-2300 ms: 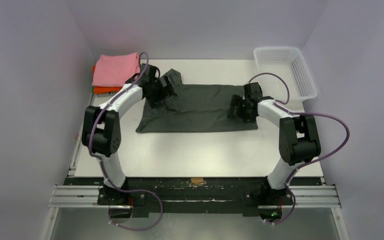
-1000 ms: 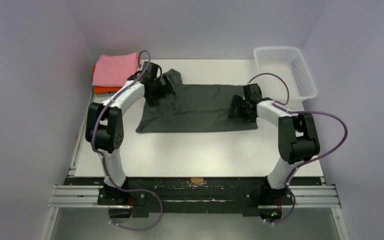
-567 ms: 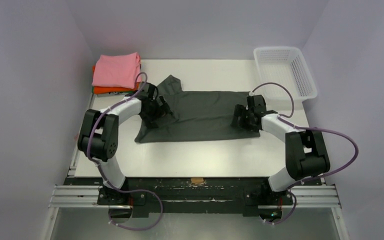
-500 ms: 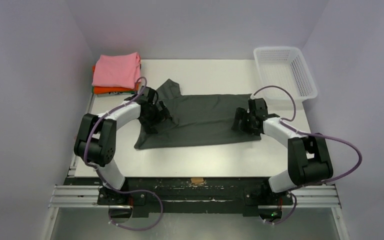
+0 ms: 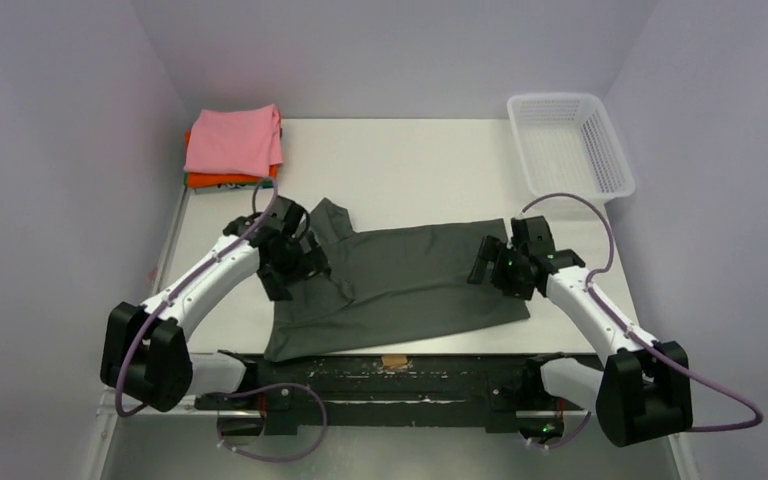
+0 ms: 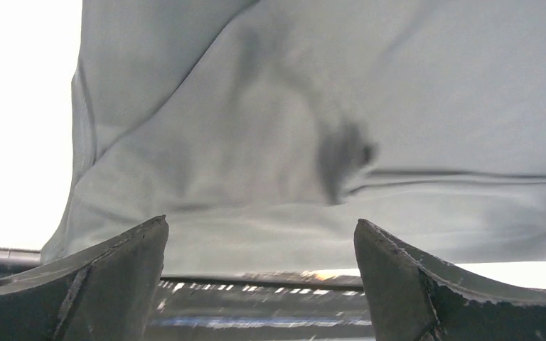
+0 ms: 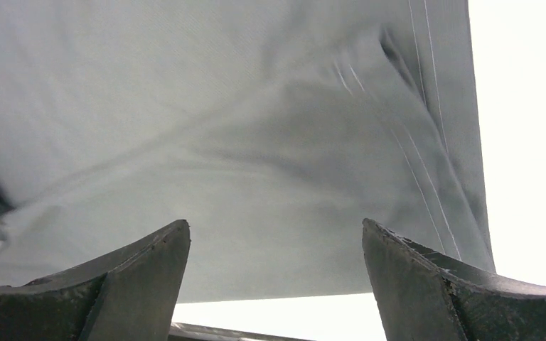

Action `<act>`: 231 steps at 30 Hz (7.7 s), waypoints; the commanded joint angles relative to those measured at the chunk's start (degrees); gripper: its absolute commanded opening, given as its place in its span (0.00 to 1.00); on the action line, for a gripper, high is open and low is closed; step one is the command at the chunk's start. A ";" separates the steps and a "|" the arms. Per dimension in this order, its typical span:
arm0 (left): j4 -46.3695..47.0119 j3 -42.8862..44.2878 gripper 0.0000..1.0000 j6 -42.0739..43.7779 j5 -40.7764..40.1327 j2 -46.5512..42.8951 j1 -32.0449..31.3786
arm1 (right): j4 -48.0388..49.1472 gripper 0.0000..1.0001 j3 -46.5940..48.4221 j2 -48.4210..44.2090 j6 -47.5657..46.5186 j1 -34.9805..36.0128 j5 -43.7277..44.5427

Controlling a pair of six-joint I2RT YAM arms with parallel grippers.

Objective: Fold and stack the t-shirts
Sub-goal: Grab the side of the flattened tshirt furthest away from the robot with both arms, then fold the other side of the tshirt into a rectangle, then rotate the tshirt 90 degrees

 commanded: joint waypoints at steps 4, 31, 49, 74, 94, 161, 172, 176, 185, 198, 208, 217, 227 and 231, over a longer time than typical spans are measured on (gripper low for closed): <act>6.59 25.37 1.00 9.47 -10.89 10.46 2.03 | 9.92 0.94 15.06 3.49 2.36 -0.25 6.54; -11.69 73.86 0.54 13.81 -11.65 62.87 5.38 | 16.69 0.98 26.01 25.98 -1.62 -3.73 16.12; -14.92 76.35 0.00 12.95 -12.56 62.59 3.92 | 17.36 0.91 28.59 30.54 -3.26 -3.73 18.93; -17.61 49.29 0.00 3.48 -19.28 36.27 -3.70 | 10.09 0.27 37.38 45.31 -1.62 -3.12 27.12; -17.34 24.77 0.00 -9.60 -20.27 12.89 -13.48 | 13.09 0.00 25.12 26.72 -3.50 -1.02 26.36; 14.25 27.03 1.00 2.36 6.38 39.35 4.17 | 25.39 0.92 0.69 14.01 1.37 1.36 5.53; -2.34 70.64 1.00 5.04 10.87 63.72 6.15 | 19.80 0.90 1.82 16.64 4.53 1.44 4.64; 0.38 66.95 1.00 2.90 12.06 62.71 6.28 | 12.13 0.93 -3.71 10.42 5.13 2.84 -2.25; 4.94 65.28 1.00 0.43 13.11 60.39 6.57 | 0.63 0.96 -7.54 -1.75 1.44 14.51 -17.85; -0.12 41.34 1.00 10.40 -11.82 11.69 6.57 | 21.49 0.97 20.30 7.27 -21.71 16.07 -20.97; -7.60 1.95 1.00 -0.39 -18.32 -27.09 6.57 | 7.10 0.97 63.15 48.82 -33.91 29.60 -22.90; -8.92 -5.08 1.00 -5.20 -19.33 -33.96 6.57 | 3.93 0.97 83.32 73.16 -30.24 33.01 -22.58; 0.86 -1.51 1.00 0.97 -15.57 -23.81 6.58 | 7.67 0.98 87.33 81.45 -17.01 25.98 -12.06; 5.27 1.17 1.00 3.11 -12.15 -17.37 6.57 | 9.43 0.98 88.45 83.95 -7.12 18.59 -9.46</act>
